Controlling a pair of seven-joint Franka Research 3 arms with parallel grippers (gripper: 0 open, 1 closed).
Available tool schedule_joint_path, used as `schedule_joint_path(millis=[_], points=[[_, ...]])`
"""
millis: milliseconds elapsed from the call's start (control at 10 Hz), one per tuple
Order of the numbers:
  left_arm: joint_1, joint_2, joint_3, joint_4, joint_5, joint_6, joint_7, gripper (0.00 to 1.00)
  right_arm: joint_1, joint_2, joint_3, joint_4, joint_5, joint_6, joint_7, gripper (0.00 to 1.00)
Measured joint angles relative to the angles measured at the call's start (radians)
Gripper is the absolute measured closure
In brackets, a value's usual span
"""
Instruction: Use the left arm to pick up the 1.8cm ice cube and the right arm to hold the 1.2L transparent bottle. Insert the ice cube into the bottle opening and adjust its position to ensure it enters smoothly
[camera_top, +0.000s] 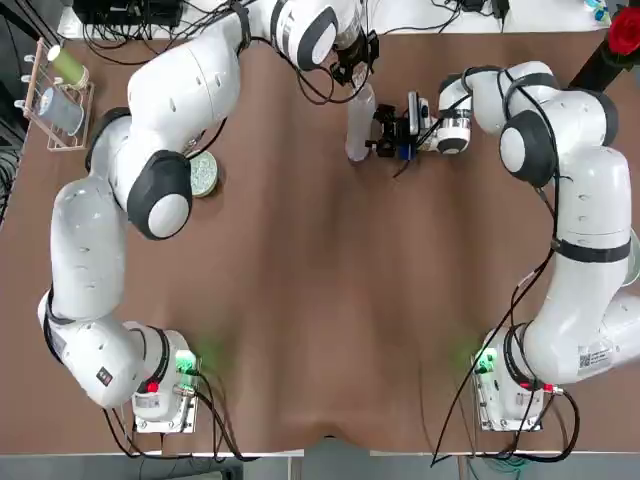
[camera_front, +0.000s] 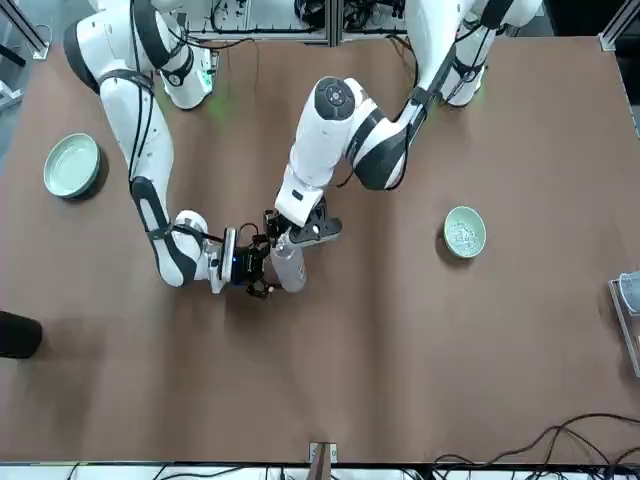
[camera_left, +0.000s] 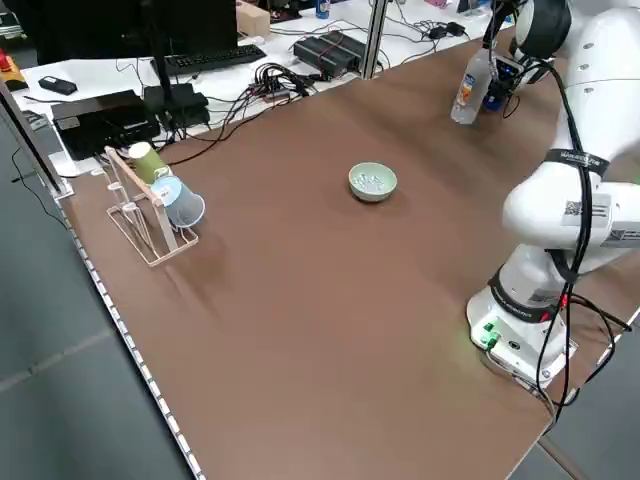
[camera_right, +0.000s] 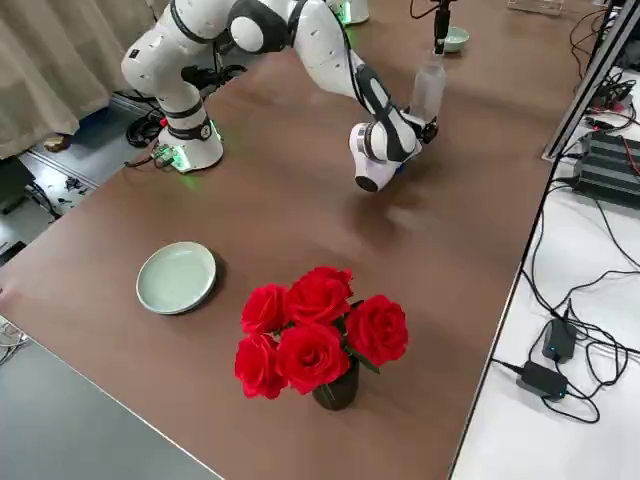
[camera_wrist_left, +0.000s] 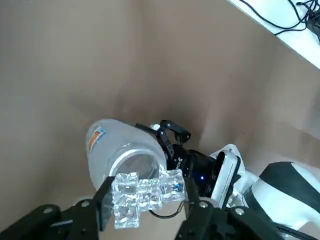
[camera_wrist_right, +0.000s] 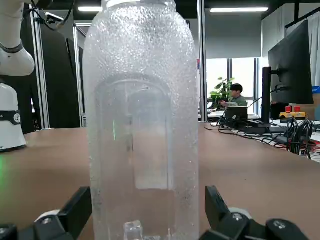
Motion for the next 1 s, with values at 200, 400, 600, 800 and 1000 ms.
schedule_joint_path(millis=[200,400,600,800,1000], points=[[-0.002,0.001,0.001,0.000,0.000,0.000,0.000,0.41,0.000,0.000,0.000,0.000,0.000,0.000,0.000,0.00],[-0.005,0.004,0.002,0.000,0.000,0.000,0.000,0.41,0.000,0.000,0.000,0.000,0.000,0.000,0.000,0.00],[-0.010,0.008,0.003,0.000,0.000,0.000,0.000,0.41,0.000,0.000,0.000,0.000,0.000,0.000,0.000,0.00],[-0.013,0.012,0.004,0.000,0.000,0.000,0.000,0.41,0.000,0.000,0.000,0.000,0.000,0.000,-0.001,0.00],[-0.013,0.014,0.005,0.000,0.000,0.000,0.000,0.41,0.000,0.000,0.000,0.000,0.000,0.000,-0.001,0.00]])
